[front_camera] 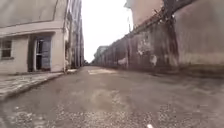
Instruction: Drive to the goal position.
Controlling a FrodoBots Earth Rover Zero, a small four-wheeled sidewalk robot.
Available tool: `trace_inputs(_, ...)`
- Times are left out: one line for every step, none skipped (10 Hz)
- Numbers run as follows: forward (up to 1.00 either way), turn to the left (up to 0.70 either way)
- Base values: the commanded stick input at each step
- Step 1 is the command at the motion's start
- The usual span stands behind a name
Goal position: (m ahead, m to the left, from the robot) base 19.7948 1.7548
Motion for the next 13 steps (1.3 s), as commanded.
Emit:
trace_inputs(0.85, 0.0)
trace_inputs(0.85, 0.0)
trace_inputs(0.85, 0.0)
trace_inputs(0.85, 0.0)
trace_inputs(0.85, 0.0)
trace_inputs(0.85, 0.0)
trace_inputs(0.85, 0.0)
trace_inputs(0.85, 0.0)
trace_inputs(0.85, 0.0)
trace_inputs(0.85, 0.0)
trace_inputs(0.85, 0.0)
trace_inputs(0.85, 0.0)
trace_inputs(0.85, 0.0)
